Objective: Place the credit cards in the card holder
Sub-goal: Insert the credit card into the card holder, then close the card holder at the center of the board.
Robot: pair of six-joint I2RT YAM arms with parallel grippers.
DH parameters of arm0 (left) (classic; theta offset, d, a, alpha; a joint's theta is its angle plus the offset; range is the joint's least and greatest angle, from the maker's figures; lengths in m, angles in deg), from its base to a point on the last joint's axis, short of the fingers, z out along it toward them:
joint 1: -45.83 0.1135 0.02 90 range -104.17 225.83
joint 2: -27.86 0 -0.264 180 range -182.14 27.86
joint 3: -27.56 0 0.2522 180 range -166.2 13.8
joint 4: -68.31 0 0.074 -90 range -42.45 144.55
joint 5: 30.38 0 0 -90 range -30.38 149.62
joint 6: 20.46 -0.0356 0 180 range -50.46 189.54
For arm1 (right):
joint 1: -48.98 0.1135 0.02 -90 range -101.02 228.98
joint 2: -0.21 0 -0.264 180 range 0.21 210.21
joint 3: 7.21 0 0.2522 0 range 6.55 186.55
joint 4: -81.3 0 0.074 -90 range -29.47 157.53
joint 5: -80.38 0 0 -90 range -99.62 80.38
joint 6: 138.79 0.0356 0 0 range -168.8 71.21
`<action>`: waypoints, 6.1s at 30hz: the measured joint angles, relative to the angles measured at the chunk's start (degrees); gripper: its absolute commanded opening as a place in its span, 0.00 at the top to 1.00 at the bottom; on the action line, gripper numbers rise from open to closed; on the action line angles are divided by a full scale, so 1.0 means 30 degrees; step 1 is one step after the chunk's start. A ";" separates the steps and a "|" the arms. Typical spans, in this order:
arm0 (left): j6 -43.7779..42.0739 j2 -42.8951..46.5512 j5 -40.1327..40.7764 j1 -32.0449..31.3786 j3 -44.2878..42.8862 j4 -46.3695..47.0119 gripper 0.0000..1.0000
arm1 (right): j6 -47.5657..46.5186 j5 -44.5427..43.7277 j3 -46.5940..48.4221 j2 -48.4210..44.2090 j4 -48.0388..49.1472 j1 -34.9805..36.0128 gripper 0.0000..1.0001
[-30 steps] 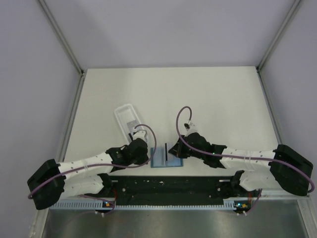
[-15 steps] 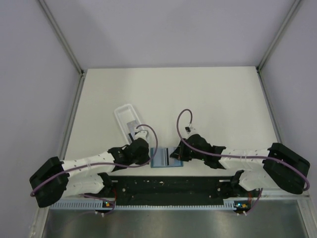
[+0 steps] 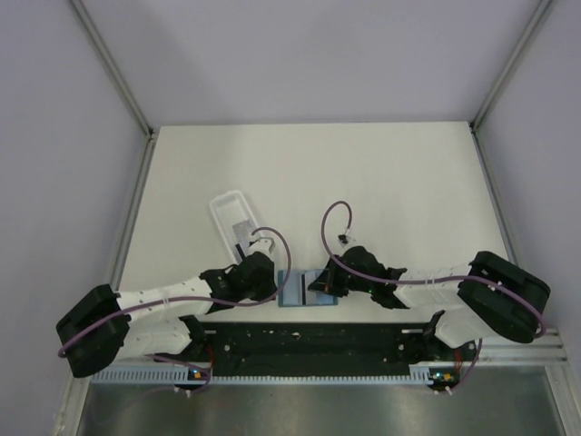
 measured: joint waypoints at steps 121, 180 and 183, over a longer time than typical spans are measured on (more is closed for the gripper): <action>-0.0430 -0.0903 -0.0823 0.0015 -0.0262 0.0998 1.00 | -0.5872 -0.8065 0.8189 -0.1523 -1.8411 0.0058 0.59; 0.1719 0.7169 0.3322 0.0015 0.0138 -0.3840 1.00 | -0.6637 0.0488 0.7992 -0.1443 -1.0615 0.2419 1.00; 0.1749 0.7410 0.3541 0.0015 0.0182 -0.4335 1.00 | -0.6666 -0.0481 0.8189 -0.1639 -1.1009 0.2477 1.00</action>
